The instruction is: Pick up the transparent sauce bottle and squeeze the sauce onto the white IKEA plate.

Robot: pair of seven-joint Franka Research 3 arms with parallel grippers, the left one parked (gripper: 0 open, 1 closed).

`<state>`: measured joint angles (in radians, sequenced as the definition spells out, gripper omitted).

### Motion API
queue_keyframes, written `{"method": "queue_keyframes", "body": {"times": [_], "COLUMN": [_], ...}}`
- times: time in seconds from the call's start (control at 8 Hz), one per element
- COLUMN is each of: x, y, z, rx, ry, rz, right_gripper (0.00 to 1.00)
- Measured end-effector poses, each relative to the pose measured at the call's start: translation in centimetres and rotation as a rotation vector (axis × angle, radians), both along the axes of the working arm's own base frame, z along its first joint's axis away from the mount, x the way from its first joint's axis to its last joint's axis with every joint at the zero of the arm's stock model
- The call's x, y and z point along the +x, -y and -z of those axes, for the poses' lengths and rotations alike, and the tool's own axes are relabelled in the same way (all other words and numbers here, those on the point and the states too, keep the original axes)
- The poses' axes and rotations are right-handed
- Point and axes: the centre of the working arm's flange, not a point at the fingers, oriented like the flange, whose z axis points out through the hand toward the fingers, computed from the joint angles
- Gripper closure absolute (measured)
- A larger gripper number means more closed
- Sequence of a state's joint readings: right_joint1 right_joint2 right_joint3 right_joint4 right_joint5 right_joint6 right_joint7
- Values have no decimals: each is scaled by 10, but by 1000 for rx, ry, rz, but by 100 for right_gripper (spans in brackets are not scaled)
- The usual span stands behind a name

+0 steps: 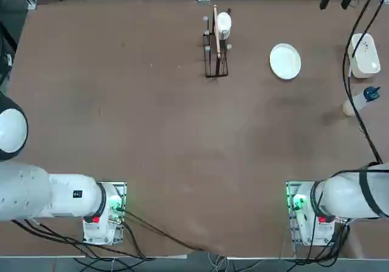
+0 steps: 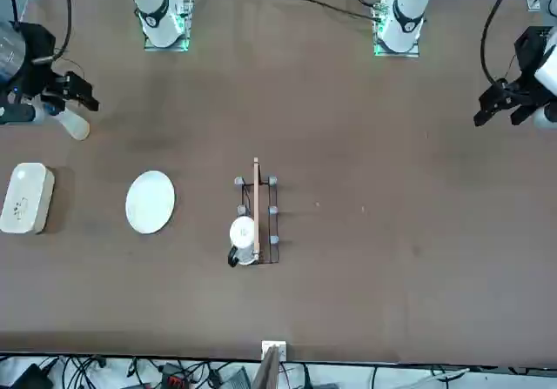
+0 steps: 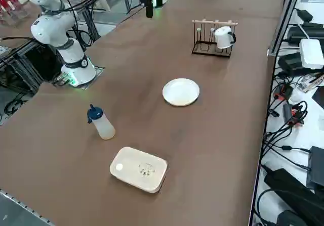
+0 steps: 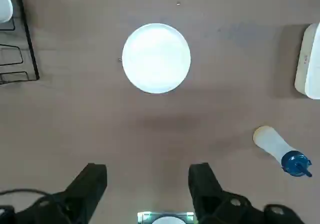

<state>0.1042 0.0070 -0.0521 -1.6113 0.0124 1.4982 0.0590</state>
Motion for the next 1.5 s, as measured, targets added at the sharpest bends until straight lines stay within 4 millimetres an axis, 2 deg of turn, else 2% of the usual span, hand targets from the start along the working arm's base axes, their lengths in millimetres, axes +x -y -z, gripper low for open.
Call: {"method": "queue_keyframes", "body": {"times": [0.62, 0.88, 1.0, 1.12, 1.38, 1.5], "x": [0, -5, -6, -3, 8, 15], "y": [0, 2, 3, -7, -41, -56], "z": [0, 7, 18, 31, 70, 96], "rx": [-3, -51, -118, -170, -302, -387], "ry": [-2, -61, -109, -138, -175, -192], "rz": [-1, -2, 14, 49, 146, 178], "right_gripper": [0, 0, 0, 0, 0, 0]}}
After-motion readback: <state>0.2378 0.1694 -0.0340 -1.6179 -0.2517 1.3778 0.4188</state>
